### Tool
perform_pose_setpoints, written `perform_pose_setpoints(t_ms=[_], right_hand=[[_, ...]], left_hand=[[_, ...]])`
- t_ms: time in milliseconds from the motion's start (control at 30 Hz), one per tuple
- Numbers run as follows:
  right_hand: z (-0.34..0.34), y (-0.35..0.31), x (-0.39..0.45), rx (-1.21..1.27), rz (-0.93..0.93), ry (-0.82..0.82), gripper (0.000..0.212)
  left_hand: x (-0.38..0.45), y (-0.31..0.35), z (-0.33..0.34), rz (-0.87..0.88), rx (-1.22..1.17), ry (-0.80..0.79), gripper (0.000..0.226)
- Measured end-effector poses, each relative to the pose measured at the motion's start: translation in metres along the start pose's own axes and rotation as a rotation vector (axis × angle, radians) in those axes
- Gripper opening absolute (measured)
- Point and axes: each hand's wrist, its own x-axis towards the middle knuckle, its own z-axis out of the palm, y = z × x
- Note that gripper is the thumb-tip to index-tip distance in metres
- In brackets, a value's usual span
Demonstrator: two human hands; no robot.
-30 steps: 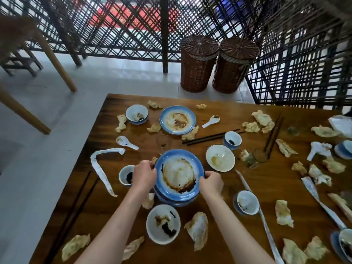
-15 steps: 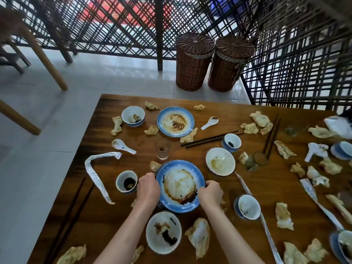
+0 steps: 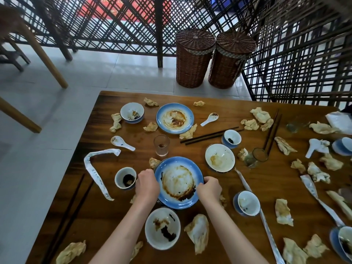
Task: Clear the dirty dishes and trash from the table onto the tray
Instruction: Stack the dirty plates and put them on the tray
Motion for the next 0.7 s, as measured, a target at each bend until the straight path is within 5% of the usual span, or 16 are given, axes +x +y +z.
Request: perform_pose_setpoints(t_ms=[400,700], right_hand=[[-0.004,0.0,0.005,0.077,0.063,-0.145,0.032],[-0.028,-0.008,-0.006,0.09,-0.044,-0.087,0.027]], left_hand=[[0.008,-0.004,0.0,-0.157,-0.228,-0.193,0.033],[0.004,-0.001,-0.019,-0.043,-0.355,-0.087,0.025]])
